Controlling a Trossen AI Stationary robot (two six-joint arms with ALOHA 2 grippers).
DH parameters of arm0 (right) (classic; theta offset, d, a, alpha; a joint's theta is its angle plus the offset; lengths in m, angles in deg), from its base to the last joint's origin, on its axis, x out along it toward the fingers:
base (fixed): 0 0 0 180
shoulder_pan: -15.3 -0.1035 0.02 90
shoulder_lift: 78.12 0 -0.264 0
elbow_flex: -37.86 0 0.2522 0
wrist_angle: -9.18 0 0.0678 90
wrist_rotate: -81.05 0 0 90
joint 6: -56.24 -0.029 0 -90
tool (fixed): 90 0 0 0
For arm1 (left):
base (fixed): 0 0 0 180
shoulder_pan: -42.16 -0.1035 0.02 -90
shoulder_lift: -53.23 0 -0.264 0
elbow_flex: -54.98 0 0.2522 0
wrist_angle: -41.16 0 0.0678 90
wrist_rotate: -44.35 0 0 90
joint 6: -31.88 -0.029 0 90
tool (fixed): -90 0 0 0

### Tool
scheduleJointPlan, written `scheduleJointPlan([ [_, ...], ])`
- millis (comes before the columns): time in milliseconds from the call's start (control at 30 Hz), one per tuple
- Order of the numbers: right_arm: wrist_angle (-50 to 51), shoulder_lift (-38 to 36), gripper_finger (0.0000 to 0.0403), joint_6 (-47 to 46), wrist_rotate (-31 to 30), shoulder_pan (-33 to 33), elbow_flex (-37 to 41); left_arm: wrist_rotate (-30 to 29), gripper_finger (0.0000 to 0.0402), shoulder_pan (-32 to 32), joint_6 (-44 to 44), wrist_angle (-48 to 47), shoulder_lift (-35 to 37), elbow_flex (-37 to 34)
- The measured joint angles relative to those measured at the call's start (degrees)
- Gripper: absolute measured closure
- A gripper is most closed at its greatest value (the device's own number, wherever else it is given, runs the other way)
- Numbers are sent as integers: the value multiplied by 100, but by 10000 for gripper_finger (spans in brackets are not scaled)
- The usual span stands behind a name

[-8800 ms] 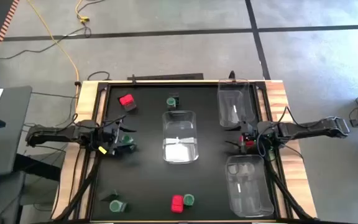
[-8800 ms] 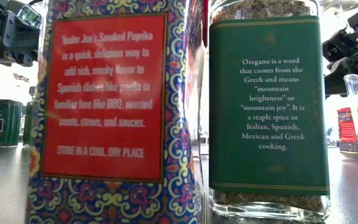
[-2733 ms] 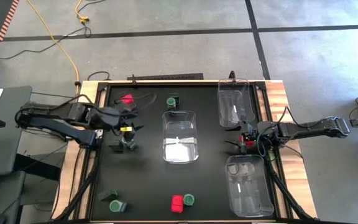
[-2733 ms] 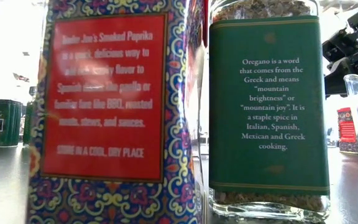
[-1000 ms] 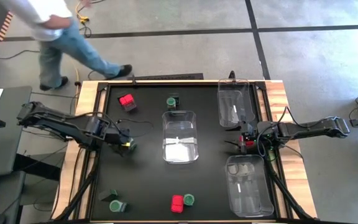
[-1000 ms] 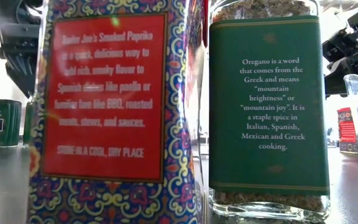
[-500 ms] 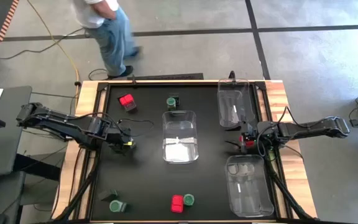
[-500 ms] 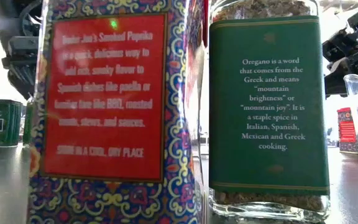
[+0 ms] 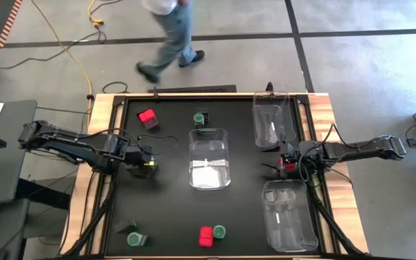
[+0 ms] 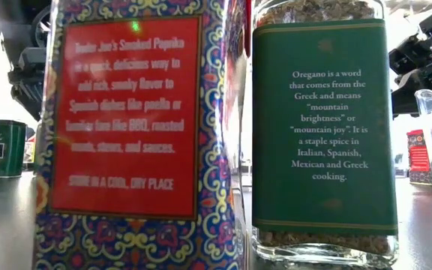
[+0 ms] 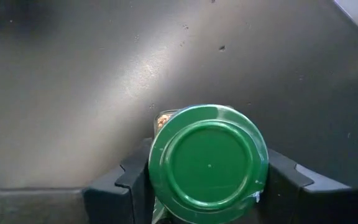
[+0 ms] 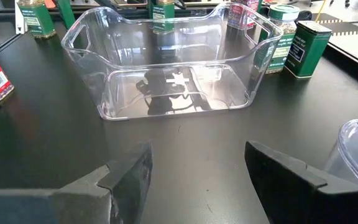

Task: Sort spices by type
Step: Put the green seasoning bottle into the middle left transparent bin

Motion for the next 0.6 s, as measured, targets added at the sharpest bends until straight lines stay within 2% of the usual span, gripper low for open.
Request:
scheduleJointPlan([
  [267, -1, 0, 117, -1, 1, -1, -2, 62, 208, -2, 41, -24, -3, 57],
  [600, 0, -1, 117, 0, 1, -2, -1, -64, 207, 0, -459, -6, -4, 810],
])
